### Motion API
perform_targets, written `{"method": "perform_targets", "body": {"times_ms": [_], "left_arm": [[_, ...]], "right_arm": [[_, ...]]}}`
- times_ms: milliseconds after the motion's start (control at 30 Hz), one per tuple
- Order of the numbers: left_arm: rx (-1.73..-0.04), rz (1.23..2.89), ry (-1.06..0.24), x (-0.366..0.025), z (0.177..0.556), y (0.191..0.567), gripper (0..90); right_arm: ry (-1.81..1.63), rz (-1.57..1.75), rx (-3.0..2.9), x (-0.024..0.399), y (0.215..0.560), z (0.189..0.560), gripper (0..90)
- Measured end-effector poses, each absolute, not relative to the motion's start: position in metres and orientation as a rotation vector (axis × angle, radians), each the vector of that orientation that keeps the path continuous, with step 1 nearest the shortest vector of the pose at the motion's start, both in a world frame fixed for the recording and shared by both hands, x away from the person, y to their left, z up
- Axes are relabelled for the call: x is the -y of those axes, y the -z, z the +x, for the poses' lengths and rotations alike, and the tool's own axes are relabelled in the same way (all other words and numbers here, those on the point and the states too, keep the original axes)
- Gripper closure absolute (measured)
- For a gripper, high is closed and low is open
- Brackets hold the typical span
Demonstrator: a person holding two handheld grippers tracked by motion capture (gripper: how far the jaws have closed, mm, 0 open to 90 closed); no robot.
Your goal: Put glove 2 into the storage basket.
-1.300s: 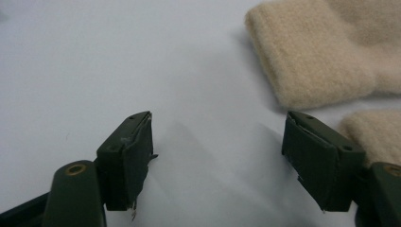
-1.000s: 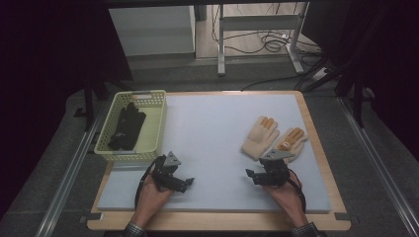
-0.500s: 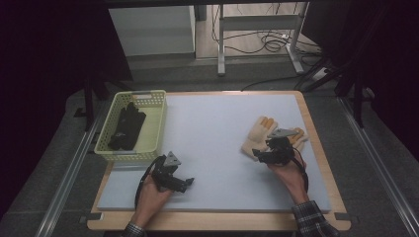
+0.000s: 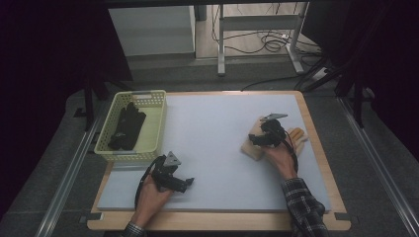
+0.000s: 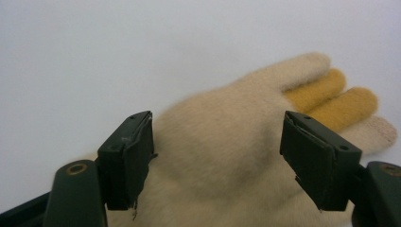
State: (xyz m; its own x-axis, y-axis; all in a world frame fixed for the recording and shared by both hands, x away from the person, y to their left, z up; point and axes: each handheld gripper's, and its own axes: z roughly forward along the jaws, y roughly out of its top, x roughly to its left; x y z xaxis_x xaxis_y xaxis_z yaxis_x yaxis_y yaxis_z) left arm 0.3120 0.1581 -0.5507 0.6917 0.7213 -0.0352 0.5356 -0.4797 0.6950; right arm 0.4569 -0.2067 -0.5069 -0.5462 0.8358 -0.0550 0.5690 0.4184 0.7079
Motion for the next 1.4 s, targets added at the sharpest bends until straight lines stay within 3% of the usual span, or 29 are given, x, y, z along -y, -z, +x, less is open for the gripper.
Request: {"method": "perform_targets", "body": {"times_ms": [133,300,433,867,1100,1400], "left_arm": [[-0.957,2.200,-0.342,-0.158,0.312,0.551,0.3],[-0.957,2.200,-0.342,-0.158,0.312,0.551,0.3],[-0.957,2.200,-0.342,-0.158,0.312,0.551,0.3],[-0.958,2.200,-0.341,-0.158,0.312,0.551,0.3],[-0.957,2.201,-0.342,-0.158,0.312,0.551,0.3],[-0.956,2.200,-0.344,-0.158,0.312,0.551,0.3]], "right_arm": [[-0.879,1.242,-2.286,0.205,0.516,0.467,26.2],[-0.878,1.238,-2.304,0.202,0.519,0.465,46.8],[-0.882,1.192,-2.323,0.202,0.518,0.462,56.7],[-1.010,0.999,-2.373,0.193,0.489,0.434,56.6],[-1.087,0.811,-2.486,0.159,0.472,0.399,55.1],[-1.077,0.609,-2.643,0.107,0.493,0.375,52.3]]}}
